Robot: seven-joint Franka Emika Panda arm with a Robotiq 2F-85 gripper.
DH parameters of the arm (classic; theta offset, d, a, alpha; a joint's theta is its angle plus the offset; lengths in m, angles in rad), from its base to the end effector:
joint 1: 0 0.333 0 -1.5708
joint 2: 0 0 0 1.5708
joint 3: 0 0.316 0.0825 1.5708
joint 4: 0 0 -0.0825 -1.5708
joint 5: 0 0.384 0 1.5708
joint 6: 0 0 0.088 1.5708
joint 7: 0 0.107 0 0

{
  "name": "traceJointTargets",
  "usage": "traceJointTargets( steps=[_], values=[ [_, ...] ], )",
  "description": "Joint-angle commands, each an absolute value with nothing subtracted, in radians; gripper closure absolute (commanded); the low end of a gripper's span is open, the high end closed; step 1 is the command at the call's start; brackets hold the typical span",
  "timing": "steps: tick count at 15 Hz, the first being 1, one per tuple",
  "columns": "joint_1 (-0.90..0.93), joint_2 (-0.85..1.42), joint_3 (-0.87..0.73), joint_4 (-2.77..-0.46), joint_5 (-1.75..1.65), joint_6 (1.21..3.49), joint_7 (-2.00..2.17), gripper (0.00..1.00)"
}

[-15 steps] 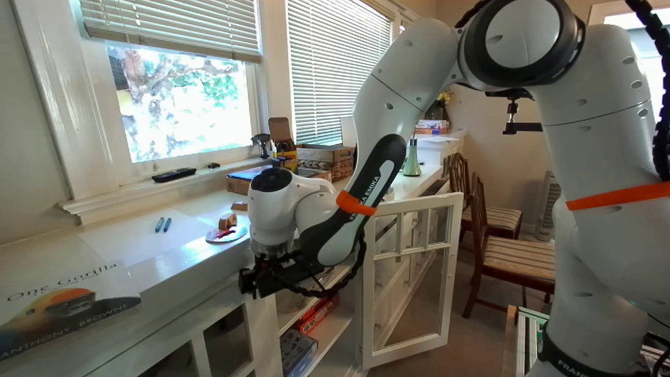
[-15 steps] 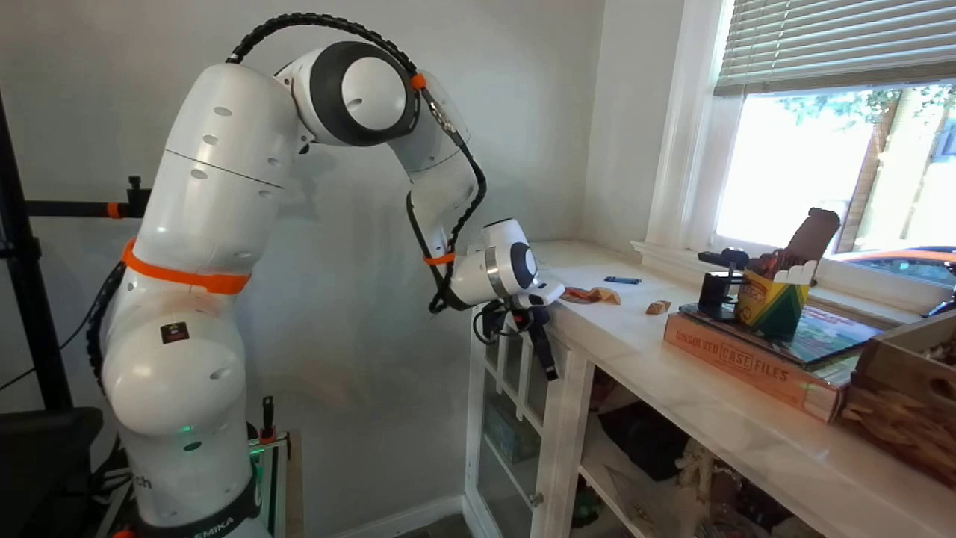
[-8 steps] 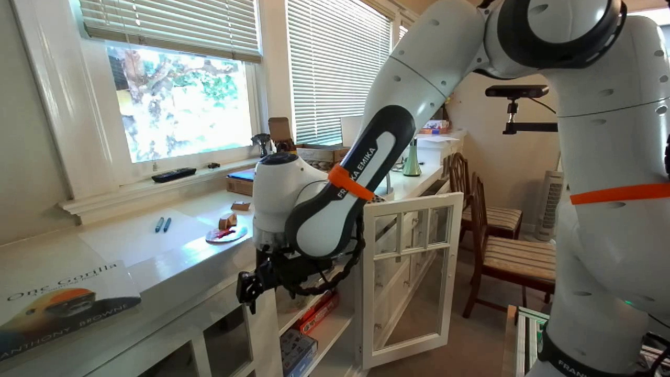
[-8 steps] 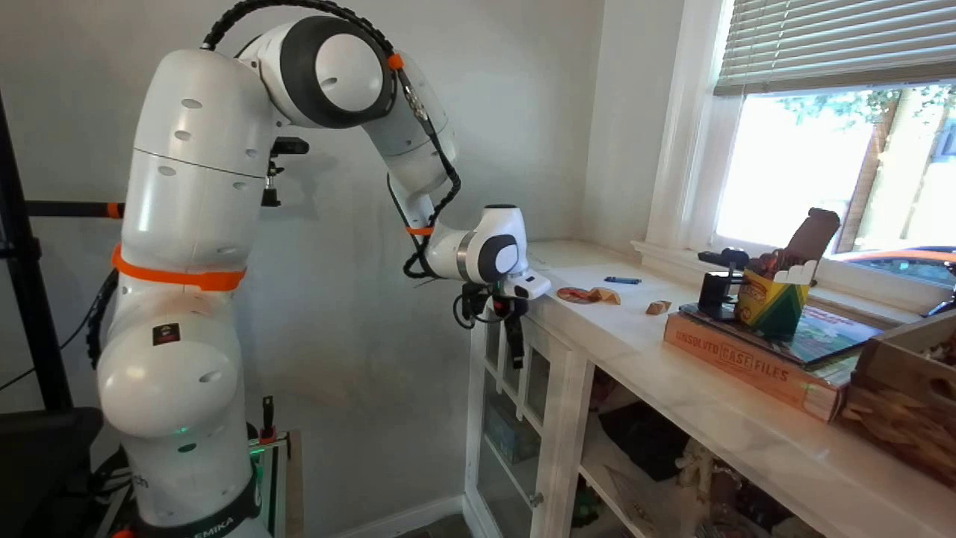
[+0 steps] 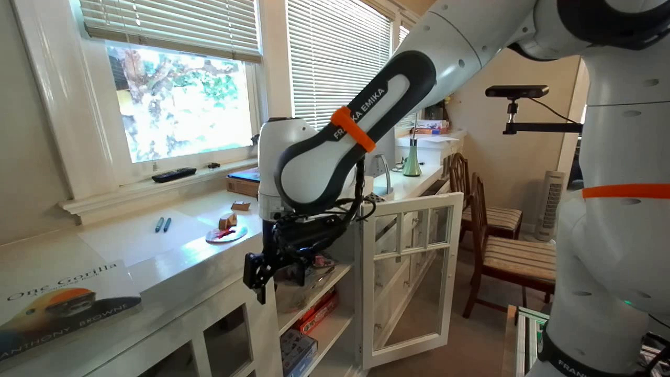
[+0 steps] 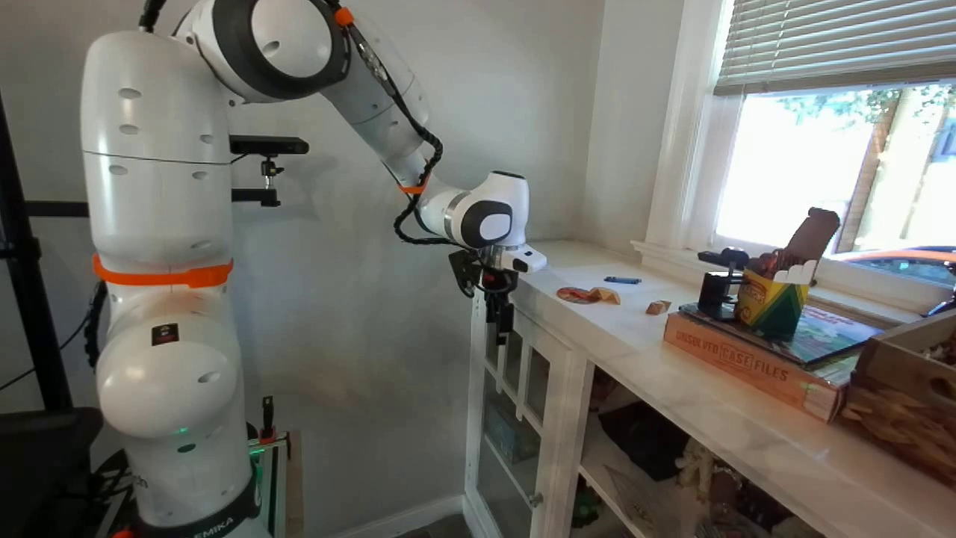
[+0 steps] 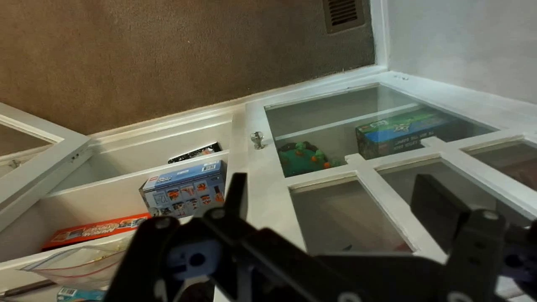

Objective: Close the left cabinet door.

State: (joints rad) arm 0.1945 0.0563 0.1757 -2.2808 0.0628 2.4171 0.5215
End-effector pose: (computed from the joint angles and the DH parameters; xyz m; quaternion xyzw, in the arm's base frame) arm 0.4943 0.1920 0.3378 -0.9940 0.0984 -0.0249 0.0414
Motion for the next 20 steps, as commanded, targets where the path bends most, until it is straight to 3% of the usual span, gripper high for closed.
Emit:
traceJointTargets(
  steps=[1,20],
  values=[
    [0.192,-0.027,0.179,-2.300,0.105,2.302,0.409,0.00],
    [0.185,-0.081,0.184,-2.266,0.044,2.266,0.326,0.00]
  ],
)
